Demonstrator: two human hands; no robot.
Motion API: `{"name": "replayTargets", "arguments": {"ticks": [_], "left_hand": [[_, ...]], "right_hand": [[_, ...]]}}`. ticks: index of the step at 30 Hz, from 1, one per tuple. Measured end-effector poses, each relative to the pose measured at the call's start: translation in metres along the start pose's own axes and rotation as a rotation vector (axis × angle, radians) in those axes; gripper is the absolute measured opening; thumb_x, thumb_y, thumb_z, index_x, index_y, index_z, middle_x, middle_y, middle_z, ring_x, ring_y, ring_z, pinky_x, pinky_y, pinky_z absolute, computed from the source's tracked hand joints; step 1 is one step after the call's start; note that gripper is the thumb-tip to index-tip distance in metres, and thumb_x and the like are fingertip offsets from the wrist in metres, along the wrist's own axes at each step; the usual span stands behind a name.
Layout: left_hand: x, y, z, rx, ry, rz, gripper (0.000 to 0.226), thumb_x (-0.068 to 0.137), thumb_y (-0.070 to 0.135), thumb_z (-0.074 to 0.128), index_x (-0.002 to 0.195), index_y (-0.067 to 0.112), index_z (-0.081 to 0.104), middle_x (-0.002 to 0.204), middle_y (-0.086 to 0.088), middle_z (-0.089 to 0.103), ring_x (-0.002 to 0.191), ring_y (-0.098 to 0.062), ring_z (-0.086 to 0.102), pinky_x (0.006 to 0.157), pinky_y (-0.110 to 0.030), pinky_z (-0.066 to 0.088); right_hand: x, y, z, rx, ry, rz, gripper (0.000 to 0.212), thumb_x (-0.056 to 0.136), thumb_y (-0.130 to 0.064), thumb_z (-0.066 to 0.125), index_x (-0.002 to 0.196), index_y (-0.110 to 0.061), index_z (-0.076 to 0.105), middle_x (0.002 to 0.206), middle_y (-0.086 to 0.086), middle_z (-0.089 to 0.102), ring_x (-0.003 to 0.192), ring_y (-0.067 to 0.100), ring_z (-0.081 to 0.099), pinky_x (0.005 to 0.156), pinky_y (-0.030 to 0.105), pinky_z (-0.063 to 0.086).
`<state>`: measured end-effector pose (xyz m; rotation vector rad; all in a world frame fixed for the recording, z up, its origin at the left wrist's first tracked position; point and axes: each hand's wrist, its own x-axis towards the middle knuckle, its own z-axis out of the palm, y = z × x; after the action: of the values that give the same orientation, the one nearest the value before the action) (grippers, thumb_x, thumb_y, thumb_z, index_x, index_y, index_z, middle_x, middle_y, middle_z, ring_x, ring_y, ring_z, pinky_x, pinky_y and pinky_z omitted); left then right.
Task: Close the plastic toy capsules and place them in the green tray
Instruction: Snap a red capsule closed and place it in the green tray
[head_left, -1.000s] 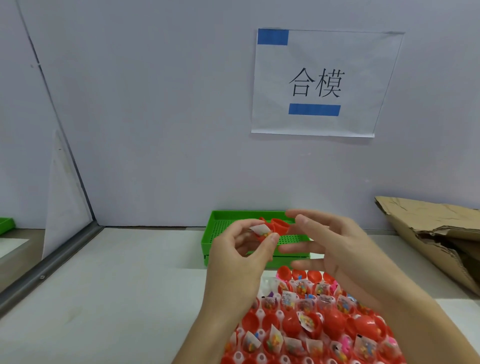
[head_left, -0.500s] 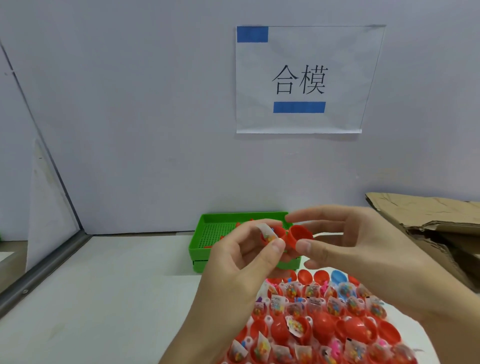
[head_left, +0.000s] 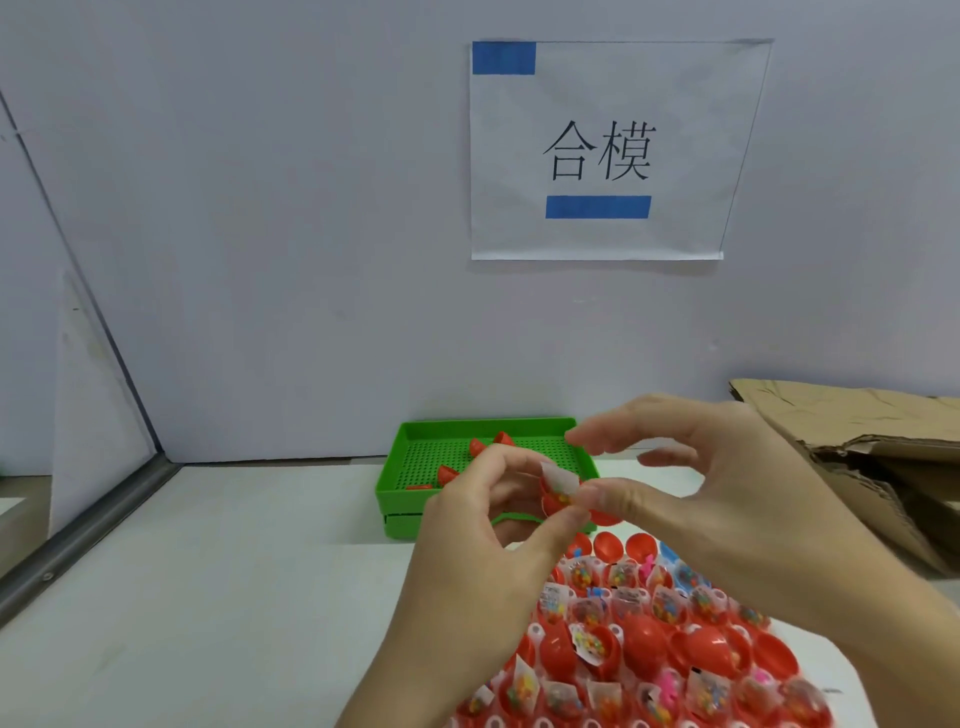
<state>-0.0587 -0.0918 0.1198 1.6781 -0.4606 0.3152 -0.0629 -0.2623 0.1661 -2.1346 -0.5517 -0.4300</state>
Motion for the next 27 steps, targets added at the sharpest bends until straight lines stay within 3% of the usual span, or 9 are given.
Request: {"name": "replayTargets", "arguments": {"ticks": [6, 9, 16, 23, 27], "left_hand": [[-0.002, -0.001, 0.004, 0.067, 0.027, 0.024, 0.021, 0.083, 0.017, 0.078, 0.094, 0.029, 0.065, 0.088, 0.015, 0.074, 0.086, -0.002, 0.071, 0.075, -0.013, 0.055], [-0.003, 0.000, 0.006, 0.084, 0.061, 0.076, 0.021, 0.084, 0.014, 0.077, 0.094, 0.028, 0.065, 0.088, 0.015, 0.074, 0.084, -0.002, 0.071, 0.072, -0.012, 0.055], [-0.005, 0.001, 0.010, 0.073, 0.128, 0.114, 0.018, 0.084, 0.016, 0.077, 0.091, 0.030, 0.066, 0.087, 0.012, 0.073, 0.086, -0.005, 0.071, 0.072, -0.014, 0.056], [-0.005, 0.000, 0.014, 0.060, 0.180, 0.116, 0.020, 0.085, 0.014, 0.075, 0.092, 0.030, 0.066, 0.085, 0.010, 0.072, 0.081, -0.007, 0.072, 0.069, -0.018, 0.058], [-0.005, 0.001, 0.015, 0.066, 0.202, 0.122, 0.019, 0.086, 0.015, 0.074, 0.092, 0.032, 0.066, 0.084, 0.012, 0.072, 0.080, -0.006, 0.071, 0.068, -0.016, 0.057]], "right_hand": [[0.001, -0.001, 0.007, -0.047, 0.057, -0.048, 0.008, 0.077, -0.037, 0.079, 0.085, -0.037, 0.078, 0.074, -0.020, 0.071, 0.083, 0.002, 0.069, 0.084, 0.029, 0.054], [0.001, -0.001, 0.011, -0.066, 0.089, -0.073, 0.007, 0.080, -0.027, 0.080, 0.083, -0.033, 0.079, 0.070, -0.019, 0.071, 0.077, 0.002, 0.070, 0.078, 0.022, 0.055], [0.002, -0.001, 0.017, -0.046, 0.154, -0.070, 0.020, 0.079, -0.026, 0.075, 0.095, -0.036, 0.067, 0.068, -0.016, 0.070, 0.076, 0.004, 0.069, 0.078, 0.026, 0.055], [0.002, -0.003, 0.027, -0.093, 0.221, -0.065, 0.007, 0.078, -0.027, 0.072, 0.078, -0.034, 0.071, 0.062, -0.019, 0.067, 0.067, 0.005, 0.068, 0.066, 0.026, 0.055], [0.003, -0.005, 0.032, -0.095, 0.278, -0.050, 0.006, 0.073, -0.028, 0.070, 0.072, -0.033, 0.073, 0.060, -0.019, 0.066, 0.064, 0.001, 0.066, 0.064, 0.016, 0.052]]}}
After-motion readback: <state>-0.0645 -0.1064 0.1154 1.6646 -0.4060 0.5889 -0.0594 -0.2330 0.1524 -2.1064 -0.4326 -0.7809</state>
